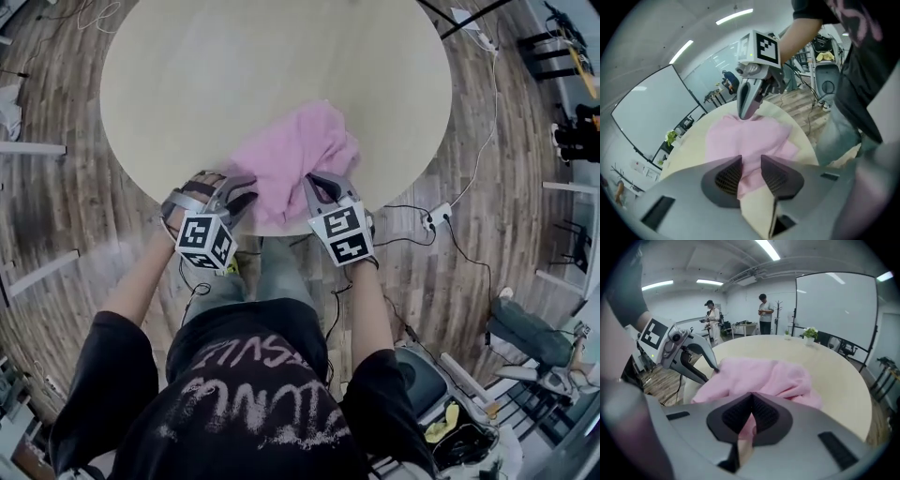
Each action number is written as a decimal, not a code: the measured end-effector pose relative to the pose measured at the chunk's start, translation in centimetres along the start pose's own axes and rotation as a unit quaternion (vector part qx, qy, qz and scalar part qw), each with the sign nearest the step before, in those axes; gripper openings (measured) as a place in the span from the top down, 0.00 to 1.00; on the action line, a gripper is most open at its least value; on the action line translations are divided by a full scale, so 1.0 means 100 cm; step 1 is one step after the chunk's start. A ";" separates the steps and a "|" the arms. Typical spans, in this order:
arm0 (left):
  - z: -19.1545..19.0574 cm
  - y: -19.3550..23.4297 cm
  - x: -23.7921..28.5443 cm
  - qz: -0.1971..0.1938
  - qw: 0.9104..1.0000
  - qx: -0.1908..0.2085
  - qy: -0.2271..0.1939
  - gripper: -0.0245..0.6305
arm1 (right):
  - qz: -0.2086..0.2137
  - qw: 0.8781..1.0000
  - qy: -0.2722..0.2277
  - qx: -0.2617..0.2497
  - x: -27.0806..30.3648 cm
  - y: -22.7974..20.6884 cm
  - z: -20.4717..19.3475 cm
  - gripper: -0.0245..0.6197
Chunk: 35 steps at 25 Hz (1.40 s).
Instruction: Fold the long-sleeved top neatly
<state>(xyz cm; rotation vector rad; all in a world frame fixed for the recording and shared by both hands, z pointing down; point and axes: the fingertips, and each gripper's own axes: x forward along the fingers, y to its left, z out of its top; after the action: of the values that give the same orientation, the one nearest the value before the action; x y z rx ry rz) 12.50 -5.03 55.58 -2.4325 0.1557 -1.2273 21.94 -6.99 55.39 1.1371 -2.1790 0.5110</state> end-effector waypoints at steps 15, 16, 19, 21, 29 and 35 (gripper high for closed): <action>-0.013 0.028 -0.146 0.131 0.955 -0.234 -0.123 0.94 | -0.189 0.965 -0.142 0.111 -0.146 0.077 0.025 0.95; -0.013 0.030 -0.158 0.139 0.949 -0.249 -0.135 0.94 | -0.194 0.962 -0.150 0.119 -0.154 0.084 0.027 0.95; -0.010 0.030 -0.186 0.153 0.933 -0.283 -0.161 0.94 | -0.211 0.955 -0.166 0.127 -0.179 0.098 0.030 0.95; -0.008 0.028 -0.201 0.159 0.926 -0.296 -0.175 0.95 | -0.227 0.949 -0.177 0.131 -0.198 0.103 0.032 0.95; 0.014 0.037 -0.251 0.188 0.907 -0.315 -0.208 0.95 | -0.258 0.929 -0.210 0.162 -0.243 0.117 0.046 0.95; 0.024 0.034 -0.267 0.198 0.897 -0.325 -0.226 0.95 | -0.258 0.922 -0.247 0.147 -0.264 0.123 0.057 0.95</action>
<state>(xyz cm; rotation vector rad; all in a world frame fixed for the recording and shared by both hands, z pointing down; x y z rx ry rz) -1.51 0.02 32.99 -2.9457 1.0041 -0.4348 21.24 12.03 32.65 2.1176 -2.1020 0.3420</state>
